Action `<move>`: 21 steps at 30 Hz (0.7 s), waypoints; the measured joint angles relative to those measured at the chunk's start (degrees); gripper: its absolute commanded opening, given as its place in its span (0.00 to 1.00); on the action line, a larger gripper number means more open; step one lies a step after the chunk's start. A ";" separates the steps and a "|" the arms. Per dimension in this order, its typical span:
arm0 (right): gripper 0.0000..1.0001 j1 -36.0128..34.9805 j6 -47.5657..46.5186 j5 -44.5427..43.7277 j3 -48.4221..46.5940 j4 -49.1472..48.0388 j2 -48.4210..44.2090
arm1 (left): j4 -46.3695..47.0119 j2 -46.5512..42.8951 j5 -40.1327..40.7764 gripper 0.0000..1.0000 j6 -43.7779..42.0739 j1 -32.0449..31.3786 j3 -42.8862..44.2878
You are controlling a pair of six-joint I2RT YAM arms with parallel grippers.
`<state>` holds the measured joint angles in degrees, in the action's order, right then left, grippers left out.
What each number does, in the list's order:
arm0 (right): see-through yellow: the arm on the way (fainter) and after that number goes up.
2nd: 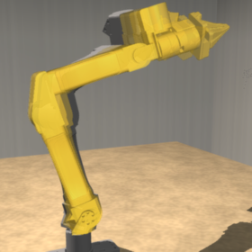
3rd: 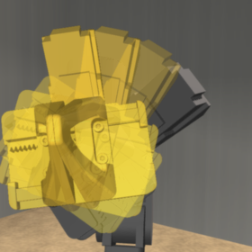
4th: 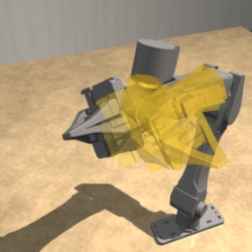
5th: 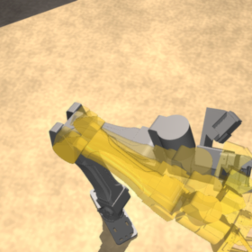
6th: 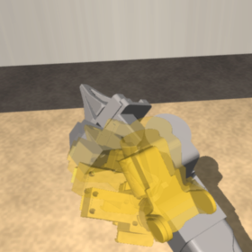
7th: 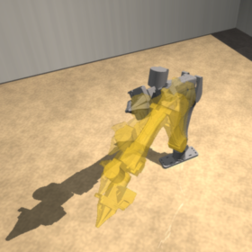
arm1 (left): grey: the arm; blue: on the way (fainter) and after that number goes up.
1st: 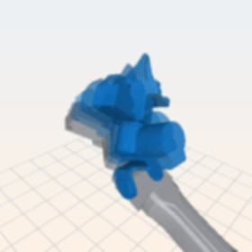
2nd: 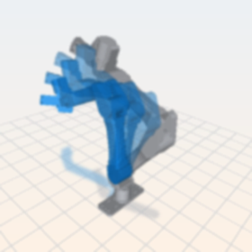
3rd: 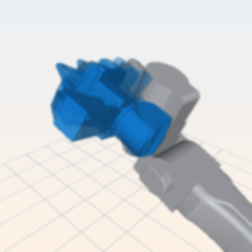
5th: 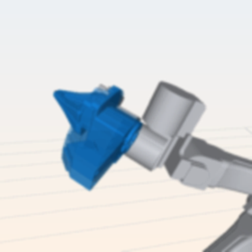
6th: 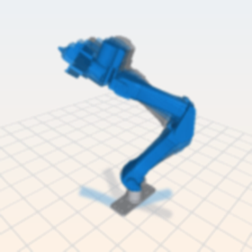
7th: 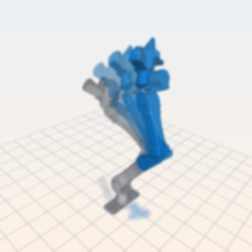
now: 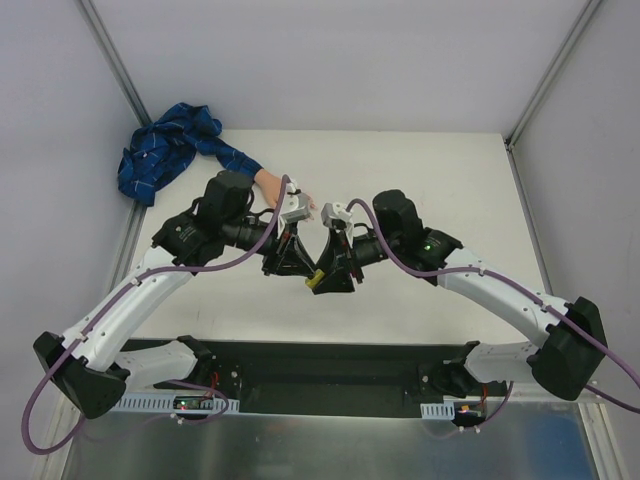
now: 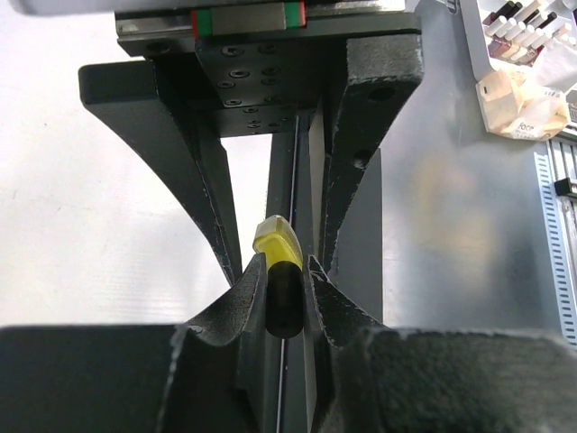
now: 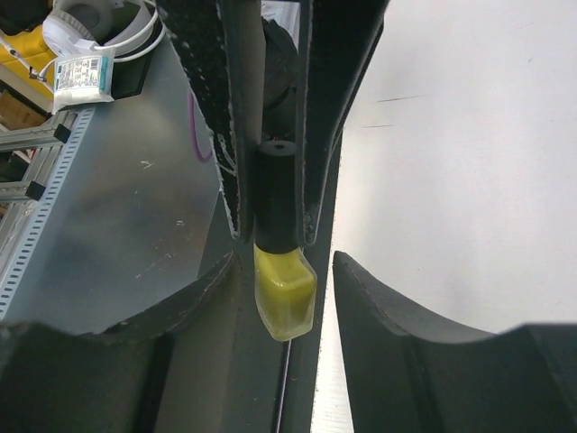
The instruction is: Paint the nails
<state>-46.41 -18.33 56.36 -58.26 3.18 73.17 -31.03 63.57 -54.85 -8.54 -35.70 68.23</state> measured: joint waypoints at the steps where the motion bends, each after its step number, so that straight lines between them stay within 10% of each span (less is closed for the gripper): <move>1: 0.48 -0.02 0.09 0.00 0.04 0.02 0.00 | 0.02 -0.20 0.02 0.00 0.00 0.00 0.00; 14: 0.00 -1.22 1.57 -0.24 0.07 0.04 0.28 | 0.09 -1.40 0.22 0.01 -0.35 -0.26 0.00; 17: 0.01 -1.90 1.60 -2.23 0.07 0.04 0.20 | -0.79 -1.44 1.68 0.37 0.31 -0.33 0.37; 19: 0.00 -2.49 1.75 -4.63 0.17 -0.28 -0.37 | -1.07 -1.44 3.82 0.81 1.79 -0.33 1.14; 21: 0.00 -3.13 2.27 -7.93 1.44 -0.70 -2.05 | -0.20 -1.66 6.21 0.87 4.44 -0.35 2.58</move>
<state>-49.54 -16.05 48.42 -56.82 2.48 71.11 -31.22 61.91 -48.64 -4.10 -36.05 70.81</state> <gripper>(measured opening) 0.248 0.721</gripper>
